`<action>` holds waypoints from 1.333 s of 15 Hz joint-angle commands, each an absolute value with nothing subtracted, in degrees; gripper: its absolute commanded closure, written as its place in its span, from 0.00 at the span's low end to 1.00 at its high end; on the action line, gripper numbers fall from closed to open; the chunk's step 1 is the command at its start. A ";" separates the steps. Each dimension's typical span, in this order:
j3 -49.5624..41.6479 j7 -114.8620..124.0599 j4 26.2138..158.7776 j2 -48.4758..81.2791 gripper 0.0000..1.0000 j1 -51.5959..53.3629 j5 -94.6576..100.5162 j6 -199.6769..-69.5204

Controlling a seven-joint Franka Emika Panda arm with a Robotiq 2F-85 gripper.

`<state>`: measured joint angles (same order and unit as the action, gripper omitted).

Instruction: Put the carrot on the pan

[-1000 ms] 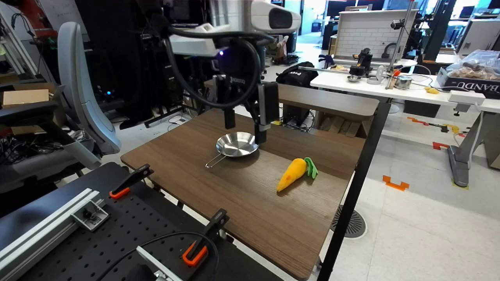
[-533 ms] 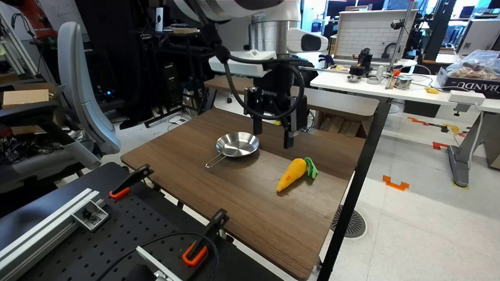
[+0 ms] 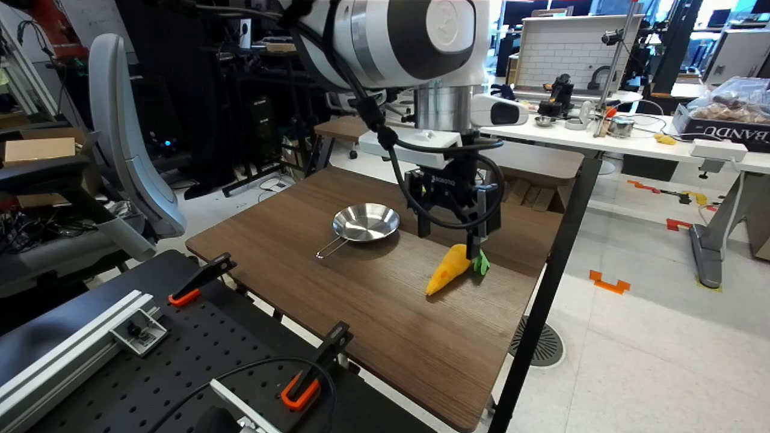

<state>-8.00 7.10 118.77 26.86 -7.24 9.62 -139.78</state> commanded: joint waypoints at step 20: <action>-9.13 5.78 108.93 41.45 0.42 -4.56 9.55 -148.92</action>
<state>-8.48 6.85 110.11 39.89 -4.96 9.66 -146.62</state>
